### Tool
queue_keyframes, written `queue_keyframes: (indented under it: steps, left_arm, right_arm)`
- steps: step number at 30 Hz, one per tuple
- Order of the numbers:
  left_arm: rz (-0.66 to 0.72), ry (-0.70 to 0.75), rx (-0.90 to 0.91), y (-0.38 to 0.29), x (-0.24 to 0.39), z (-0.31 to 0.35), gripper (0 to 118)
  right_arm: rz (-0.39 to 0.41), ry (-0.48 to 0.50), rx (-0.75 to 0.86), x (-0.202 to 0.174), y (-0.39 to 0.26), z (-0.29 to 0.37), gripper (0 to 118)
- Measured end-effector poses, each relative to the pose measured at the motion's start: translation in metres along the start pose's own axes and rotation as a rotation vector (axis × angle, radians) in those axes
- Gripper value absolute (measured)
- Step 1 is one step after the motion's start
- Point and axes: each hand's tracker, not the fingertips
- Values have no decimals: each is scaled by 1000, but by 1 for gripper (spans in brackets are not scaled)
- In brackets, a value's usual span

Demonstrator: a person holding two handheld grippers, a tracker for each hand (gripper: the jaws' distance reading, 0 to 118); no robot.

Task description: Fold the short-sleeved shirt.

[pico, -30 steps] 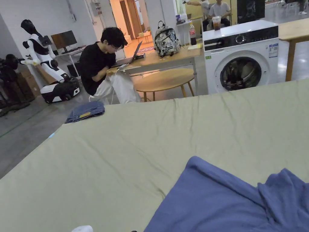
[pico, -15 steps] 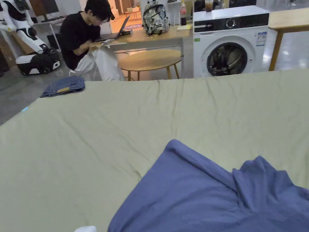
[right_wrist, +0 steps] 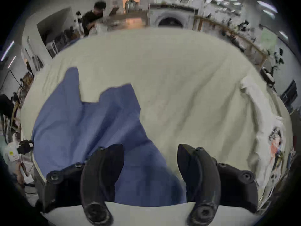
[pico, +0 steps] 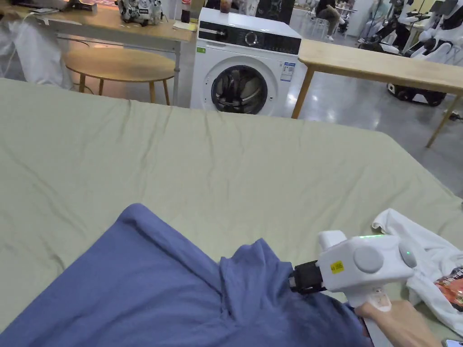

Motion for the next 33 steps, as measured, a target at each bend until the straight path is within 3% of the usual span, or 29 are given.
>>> queue_keyframes:
  steps: [3, 4, 6, 7, 8, 10, 13, 19, 22, 25, 33]
  left_arm:
    - [13, -2, -1, 0, 10, 3, 3]
    - [13, 0, -1, 0, 11, 3, 3]
    - [3, 9, -2, 0, 15, 3, 3]
    - [5, 7, -1, -1, 16, 3, 3]
    - [5, 10, -1, 0, 17, 3, 3]
    - [10, 10, -3, 1, 17, 5, 3]
    - [11, -27, 27, 2, 17, 16, 3]
    - [-13, -157, 293, 43, 37, 72, 3]
    - [-104, -212, 408, 87, 68, 102, 3]
    - [-157, -320, 504, 142, 92, 122, 3]
    - [-293, -279, 672, 314, 151, 148, 3]
  right_arm:
    - [3, -20, -129, -3, 7, -29, 64]
    - [44, -59, -135, -8, 6, -31, 62]
    - [53, -56, -83, -15, 0, -20, 53]
    - [49, -49, -76, -18, -3, -15, 35]
    - [49, -52, -68, -20, -7, -13, 2]
    - [54, -49, -49, -19, -15, -5, 1]
    - [-9, -6, 35, -12, -22, 17, 1]
    - [16, -8, 311, -14, -19, 136, 1]
    - [27, -60, 500, -18, -12, 202, 1]
    - [-16, -76, 639, -22, 0, 265, 1]
    - [-91, -226, 893, -9, 77, 362, 1]
